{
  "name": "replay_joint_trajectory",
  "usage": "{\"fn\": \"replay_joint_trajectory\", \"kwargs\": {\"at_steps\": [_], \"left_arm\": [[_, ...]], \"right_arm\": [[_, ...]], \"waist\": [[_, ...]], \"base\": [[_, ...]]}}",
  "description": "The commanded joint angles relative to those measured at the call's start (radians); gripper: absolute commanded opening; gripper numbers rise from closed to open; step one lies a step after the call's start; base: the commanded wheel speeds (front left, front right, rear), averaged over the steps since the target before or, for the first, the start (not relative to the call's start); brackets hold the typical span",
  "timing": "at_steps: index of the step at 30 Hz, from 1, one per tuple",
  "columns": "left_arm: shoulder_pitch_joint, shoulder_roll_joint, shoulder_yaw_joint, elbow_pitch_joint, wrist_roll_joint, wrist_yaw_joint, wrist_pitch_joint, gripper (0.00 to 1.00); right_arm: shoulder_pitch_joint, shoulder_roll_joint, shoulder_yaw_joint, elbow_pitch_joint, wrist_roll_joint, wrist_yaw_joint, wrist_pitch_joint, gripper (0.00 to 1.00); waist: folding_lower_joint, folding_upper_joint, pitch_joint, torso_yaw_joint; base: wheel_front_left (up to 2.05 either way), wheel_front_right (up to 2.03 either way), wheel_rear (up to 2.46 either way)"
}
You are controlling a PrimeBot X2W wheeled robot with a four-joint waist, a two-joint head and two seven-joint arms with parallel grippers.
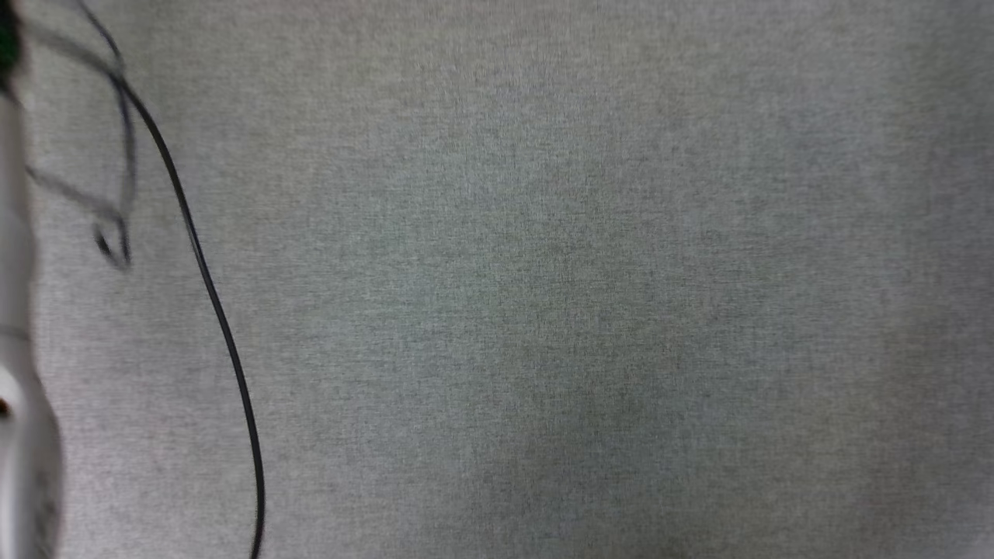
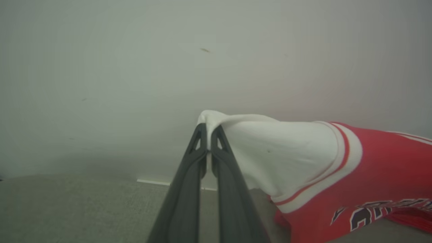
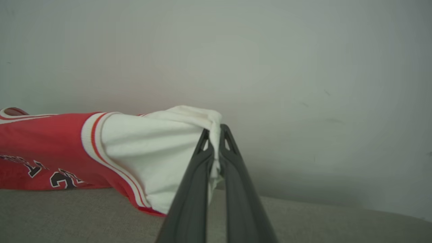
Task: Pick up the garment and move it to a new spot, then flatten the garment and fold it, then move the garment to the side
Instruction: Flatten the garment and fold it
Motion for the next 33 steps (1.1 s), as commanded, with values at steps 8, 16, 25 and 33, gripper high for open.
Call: {"fn": "replay_joint_trajectory", "kwargs": {"at_steps": [8, 16, 25, 33], "left_arm": [[0.451, -0.038, 0.023, -0.070, -0.110, -0.009, -0.062, 0.00], [0.857, -0.053, 0.043, -0.272, -0.128, -0.009, -0.068, 0.00], [1.183, -0.057, 0.036, -0.453, -0.103, 0.021, -0.066, 0.00], [1.400, -0.052, 0.019, -0.570, -0.088, 0.096, -0.023, 0.00]], "right_arm": [[0.438, -0.069, 0.082, -0.083, 0.169, -0.001, -0.067, 0.00], [0.802, -0.080, 0.051, -0.193, 0.201, -0.002, -0.081, 0.00], [1.136, -0.042, -0.080, -0.338, 0.123, -0.002, -0.051, 0.00], [1.403, 0.071, -0.220, -0.479, 0.017, -0.002, 0.005, 0.00]], "waist": [[-0.0002, 0.0001, -0.160, 0.012], [-0.0002, 0.0001, -0.293, 0.014], [-0.0002, 0.0001, -0.437, 0.023], [-0.0002, 0.0001, -0.523, 0.031]], "base": [[0.00, 0.00, 0.00], [0.00, 0.00, 0.00], [0.00, 0.00, 0.00], [0.00, 0.00, 0.00]]}}
